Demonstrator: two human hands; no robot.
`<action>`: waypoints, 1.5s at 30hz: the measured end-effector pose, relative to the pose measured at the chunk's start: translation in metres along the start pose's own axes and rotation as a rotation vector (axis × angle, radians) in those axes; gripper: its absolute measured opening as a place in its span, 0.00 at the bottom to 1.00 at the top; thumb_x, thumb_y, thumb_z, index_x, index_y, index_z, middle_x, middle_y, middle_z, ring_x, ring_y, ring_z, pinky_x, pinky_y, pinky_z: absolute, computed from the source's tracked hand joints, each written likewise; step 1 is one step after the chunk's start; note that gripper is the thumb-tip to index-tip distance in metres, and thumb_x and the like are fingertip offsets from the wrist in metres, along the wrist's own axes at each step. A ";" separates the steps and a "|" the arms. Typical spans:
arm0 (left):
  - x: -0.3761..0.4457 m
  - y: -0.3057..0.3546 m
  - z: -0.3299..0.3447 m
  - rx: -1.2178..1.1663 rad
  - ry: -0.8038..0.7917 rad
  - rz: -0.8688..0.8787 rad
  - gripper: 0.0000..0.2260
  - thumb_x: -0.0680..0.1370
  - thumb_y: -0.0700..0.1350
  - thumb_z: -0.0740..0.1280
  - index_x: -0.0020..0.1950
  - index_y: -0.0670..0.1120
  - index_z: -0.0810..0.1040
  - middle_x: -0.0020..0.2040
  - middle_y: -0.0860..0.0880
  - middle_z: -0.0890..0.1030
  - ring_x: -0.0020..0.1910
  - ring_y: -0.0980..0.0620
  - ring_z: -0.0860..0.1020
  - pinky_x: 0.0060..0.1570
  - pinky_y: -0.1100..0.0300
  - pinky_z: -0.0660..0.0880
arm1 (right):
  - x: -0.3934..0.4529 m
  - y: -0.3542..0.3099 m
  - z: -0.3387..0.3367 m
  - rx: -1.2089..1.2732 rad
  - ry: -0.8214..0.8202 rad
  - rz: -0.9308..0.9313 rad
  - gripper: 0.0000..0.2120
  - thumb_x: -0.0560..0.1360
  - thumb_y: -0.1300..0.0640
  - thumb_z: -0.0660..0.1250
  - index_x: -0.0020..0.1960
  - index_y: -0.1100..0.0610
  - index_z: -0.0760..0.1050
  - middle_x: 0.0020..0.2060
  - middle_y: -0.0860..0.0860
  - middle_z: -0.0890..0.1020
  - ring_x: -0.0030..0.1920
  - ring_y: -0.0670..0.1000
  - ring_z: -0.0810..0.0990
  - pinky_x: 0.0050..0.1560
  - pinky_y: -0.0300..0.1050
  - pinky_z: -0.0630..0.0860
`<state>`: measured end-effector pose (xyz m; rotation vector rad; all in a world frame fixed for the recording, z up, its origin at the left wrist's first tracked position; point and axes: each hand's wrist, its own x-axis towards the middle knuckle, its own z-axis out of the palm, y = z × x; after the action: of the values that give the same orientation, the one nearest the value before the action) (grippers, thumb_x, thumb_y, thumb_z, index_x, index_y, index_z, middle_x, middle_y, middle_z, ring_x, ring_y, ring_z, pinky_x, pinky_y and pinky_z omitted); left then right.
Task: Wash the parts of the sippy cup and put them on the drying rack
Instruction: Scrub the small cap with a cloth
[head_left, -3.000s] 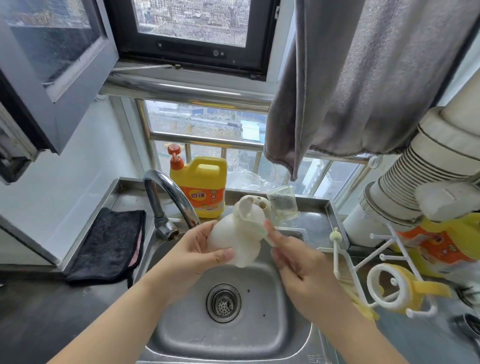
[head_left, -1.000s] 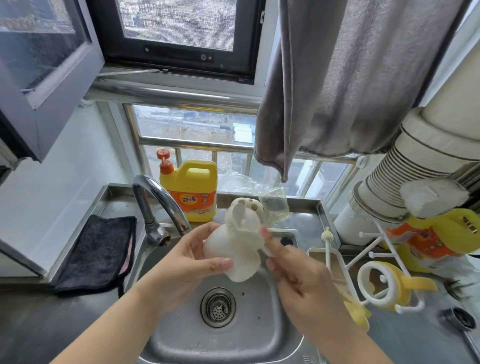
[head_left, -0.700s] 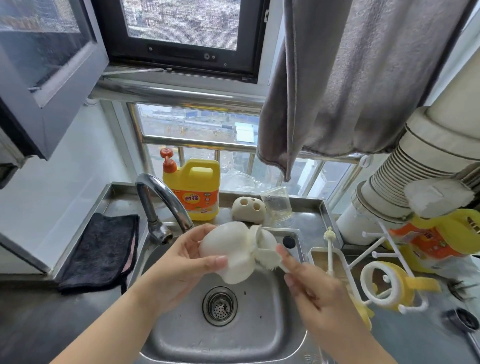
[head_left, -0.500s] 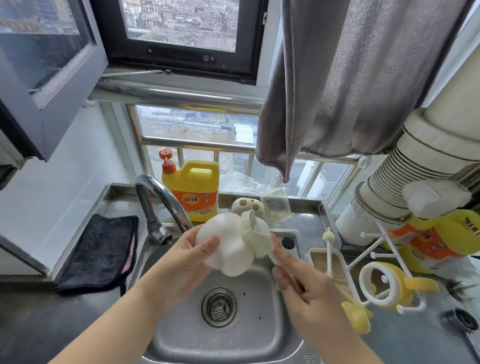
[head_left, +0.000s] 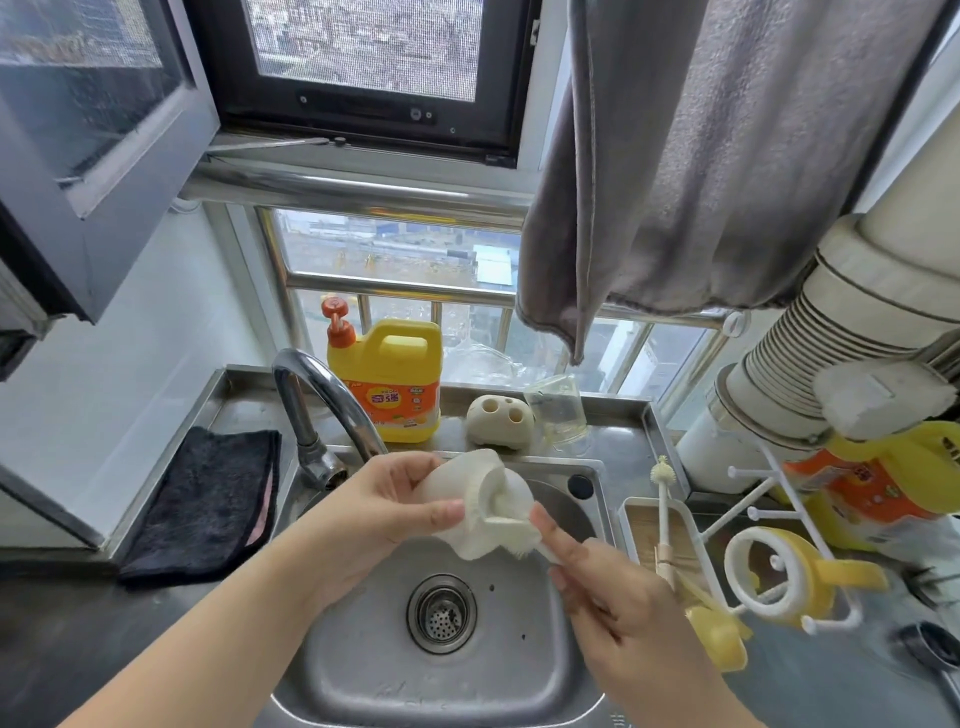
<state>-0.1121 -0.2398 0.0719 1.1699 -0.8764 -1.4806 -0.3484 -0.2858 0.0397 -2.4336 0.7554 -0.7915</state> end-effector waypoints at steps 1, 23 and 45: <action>0.000 -0.003 -0.001 0.022 0.005 -0.001 0.12 0.65 0.38 0.75 0.46 0.37 0.80 0.42 0.43 0.83 0.41 0.51 0.80 0.42 0.64 0.77 | -0.003 0.003 -0.002 -0.027 0.000 0.020 0.24 0.75 0.56 0.60 0.71 0.46 0.68 0.35 0.33 0.65 0.34 0.31 0.66 0.42 0.22 0.65; -0.004 -0.006 -0.004 -0.064 0.020 0.098 0.17 0.62 0.35 0.77 0.49 0.43 0.84 0.47 0.42 0.84 0.46 0.48 0.82 0.44 0.60 0.79 | 0.006 -0.007 -0.002 -0.048 -0.005 0.013 0.25 0.77 0.55 0.59 0.73 0.42 0.63 0.33 0.38 0.64 0.33 0.37 0.65 0.35 0.29 0.68; 0.006 -0.008 -0.010 -0.119 -0.024 0.139 0.29 0.53 0.49 0.84 0.50 0.39 0.84 0.46 0.40 0.84 0.44 0.46 0.82 0.44 0.57 0.80 | 0.016 -0.016 0.003 0.040 -0.005 -0.004 0.24 0.77 0.56 0.60 0.72 0.43 0.65 0.35 0.36 0.65 0.34 0.37 0.66 0.37 0.29 0.66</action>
<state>-0.1049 -0.2437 0.0602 0.9862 -0.8564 -1.4164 -0.3300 -0.2828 0.0523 -2.4020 0.7259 -0.7946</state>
